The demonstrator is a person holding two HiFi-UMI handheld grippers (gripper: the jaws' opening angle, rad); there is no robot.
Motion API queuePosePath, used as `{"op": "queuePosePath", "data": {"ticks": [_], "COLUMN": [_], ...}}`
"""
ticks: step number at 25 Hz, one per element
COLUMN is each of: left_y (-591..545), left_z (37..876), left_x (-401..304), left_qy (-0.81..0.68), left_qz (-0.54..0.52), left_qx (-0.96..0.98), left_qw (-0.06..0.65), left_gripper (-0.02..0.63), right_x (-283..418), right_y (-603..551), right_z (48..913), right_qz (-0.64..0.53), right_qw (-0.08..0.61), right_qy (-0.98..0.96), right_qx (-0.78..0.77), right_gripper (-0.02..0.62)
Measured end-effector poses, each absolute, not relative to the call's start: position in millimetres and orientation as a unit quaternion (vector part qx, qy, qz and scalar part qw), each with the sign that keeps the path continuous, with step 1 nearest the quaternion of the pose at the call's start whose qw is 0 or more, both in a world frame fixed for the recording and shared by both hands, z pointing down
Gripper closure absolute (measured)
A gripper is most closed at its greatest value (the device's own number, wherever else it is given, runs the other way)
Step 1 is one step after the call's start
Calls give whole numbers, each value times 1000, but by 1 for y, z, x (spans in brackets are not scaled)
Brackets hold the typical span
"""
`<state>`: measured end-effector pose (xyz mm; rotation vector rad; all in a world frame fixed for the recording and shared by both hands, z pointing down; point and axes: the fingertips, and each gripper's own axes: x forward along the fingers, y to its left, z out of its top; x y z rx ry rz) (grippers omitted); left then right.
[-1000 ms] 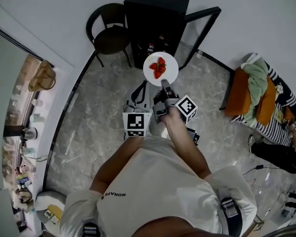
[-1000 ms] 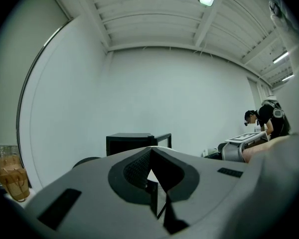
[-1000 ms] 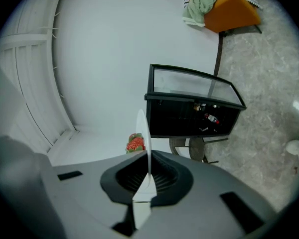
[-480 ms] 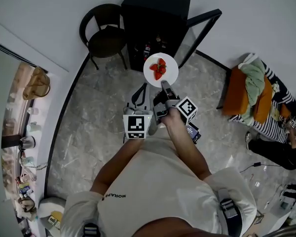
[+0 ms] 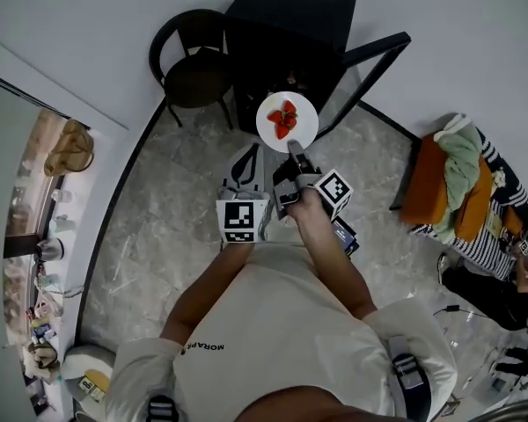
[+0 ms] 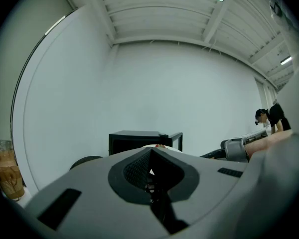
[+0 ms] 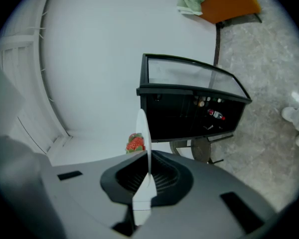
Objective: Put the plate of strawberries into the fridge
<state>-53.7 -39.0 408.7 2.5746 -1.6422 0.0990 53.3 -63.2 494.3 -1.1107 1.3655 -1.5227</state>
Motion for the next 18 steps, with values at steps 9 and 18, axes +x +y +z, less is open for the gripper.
{"op": "queuePosePath", "data": {"ticks": [9,18], "left_y": [-104,-136], "left_z": [416,419], "left_x": [-28,-11], "left_qy": [-545,-554], "left_qz": [34,51], "left_qx": [837,831], "left_qw": [42,32], "left_gripper": [606,606], "right_x": [74,79], "right_y": [-128,-161], "right_z": [501,501], "right_qz": [-613,-632], "right_qw": [389,381], "right_qy": [540,546], "right_qx": [-425,-397], "right_gripper": [575,575]}}
